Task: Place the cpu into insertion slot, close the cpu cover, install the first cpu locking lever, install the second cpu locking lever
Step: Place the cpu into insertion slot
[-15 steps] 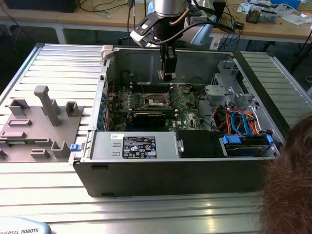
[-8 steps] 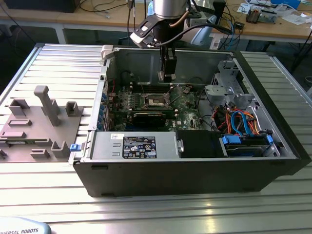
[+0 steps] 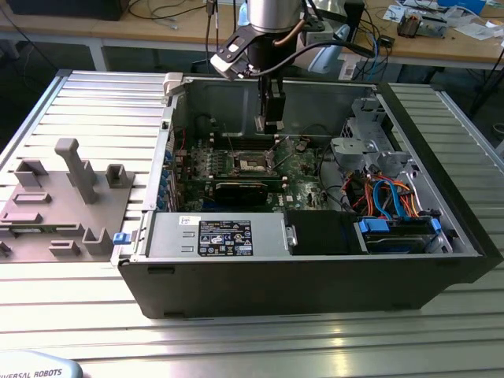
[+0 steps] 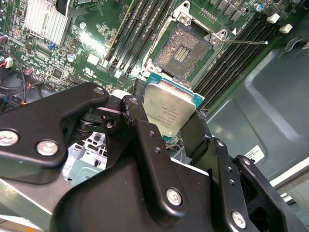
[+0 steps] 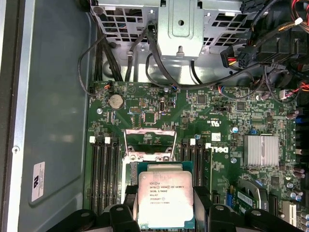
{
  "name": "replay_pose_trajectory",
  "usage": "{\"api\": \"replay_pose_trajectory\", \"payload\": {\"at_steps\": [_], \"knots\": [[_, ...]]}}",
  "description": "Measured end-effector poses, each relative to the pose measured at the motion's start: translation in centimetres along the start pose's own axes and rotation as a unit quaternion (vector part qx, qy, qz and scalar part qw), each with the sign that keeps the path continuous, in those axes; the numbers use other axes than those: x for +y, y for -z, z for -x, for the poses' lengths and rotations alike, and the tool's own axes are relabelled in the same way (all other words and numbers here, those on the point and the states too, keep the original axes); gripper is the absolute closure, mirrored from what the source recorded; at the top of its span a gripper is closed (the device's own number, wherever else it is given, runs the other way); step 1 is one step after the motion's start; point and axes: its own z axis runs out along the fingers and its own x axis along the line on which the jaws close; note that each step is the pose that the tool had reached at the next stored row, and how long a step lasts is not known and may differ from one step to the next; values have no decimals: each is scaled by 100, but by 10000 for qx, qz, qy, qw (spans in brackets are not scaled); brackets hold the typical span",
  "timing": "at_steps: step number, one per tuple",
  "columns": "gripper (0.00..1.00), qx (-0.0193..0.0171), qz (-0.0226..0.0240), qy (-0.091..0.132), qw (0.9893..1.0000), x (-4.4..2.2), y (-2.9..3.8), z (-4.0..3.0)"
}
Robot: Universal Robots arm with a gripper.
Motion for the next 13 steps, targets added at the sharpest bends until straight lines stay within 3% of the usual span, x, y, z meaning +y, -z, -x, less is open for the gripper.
{"api": "replay_pose_trajectory", "payload": {"at_steps": [12, 13], "knots": [[46, 0, 0, 0, 10000, -1, -10, 0], [46, 0, 0, 0, 10000, -7, -93, -3]]}}
